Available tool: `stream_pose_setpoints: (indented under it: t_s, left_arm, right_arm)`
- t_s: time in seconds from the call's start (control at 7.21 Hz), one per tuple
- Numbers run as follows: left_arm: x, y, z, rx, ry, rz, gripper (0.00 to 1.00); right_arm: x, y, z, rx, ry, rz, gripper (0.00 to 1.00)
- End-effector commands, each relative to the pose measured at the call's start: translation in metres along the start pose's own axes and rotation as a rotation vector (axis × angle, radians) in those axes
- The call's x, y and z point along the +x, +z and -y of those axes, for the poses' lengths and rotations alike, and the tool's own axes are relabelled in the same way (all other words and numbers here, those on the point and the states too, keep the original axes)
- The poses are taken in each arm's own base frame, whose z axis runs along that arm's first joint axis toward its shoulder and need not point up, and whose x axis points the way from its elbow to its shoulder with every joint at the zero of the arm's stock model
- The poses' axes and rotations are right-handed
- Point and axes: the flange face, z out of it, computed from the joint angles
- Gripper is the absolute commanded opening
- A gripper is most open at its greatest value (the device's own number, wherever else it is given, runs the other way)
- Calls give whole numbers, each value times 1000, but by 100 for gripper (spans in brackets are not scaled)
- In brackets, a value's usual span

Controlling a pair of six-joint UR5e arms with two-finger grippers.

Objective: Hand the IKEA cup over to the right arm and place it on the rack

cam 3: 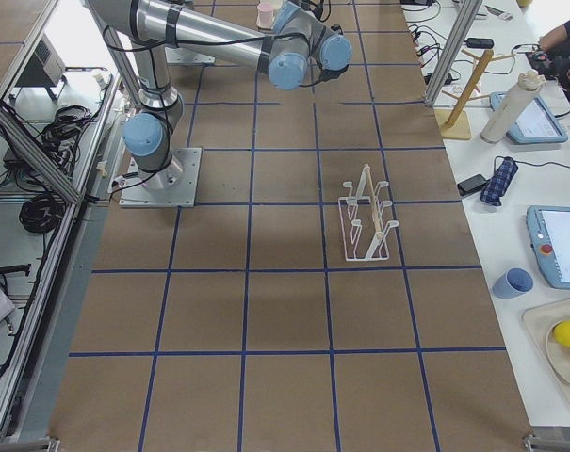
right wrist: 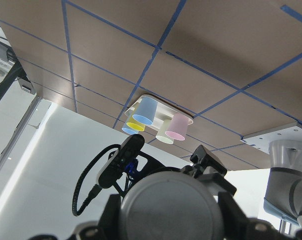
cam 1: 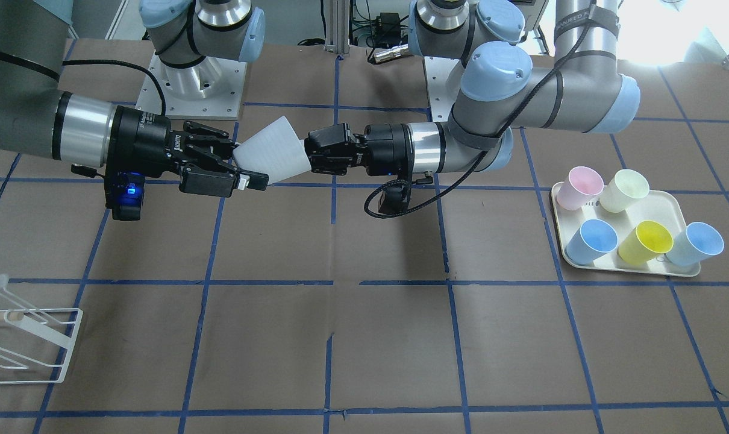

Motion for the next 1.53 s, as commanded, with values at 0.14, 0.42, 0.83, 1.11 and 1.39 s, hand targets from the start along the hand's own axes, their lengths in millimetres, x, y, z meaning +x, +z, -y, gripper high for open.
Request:
stream_pose_setpoints:
  t_s: [0.14, 0.42, 0.83, 1.11, 1.39]
  left_arm:
    - [11, -21, 9, 21, 7, -6, 84]
    - [18, -101, 29, -6, -14, 14, 88]
    - [6, -173, 55, -13, -38, 21, 99]
    - [-11, -179, 93, -5, -77, 59, 100]
    - [-17, -180, 115, -43, -131, 133, 100]
  right_arm:
    - [-4, -46, 9, 101, -21, -6, 32]
    - [-9, -69, 5, 213, -79, -80, 30]
    - [-6, -92, 9, 462, -267, -318, 28]
    - [-1, -103, 10, 559, -426, -465, 25]
    - [4, -113, 17, 641, -540, -623, 19]
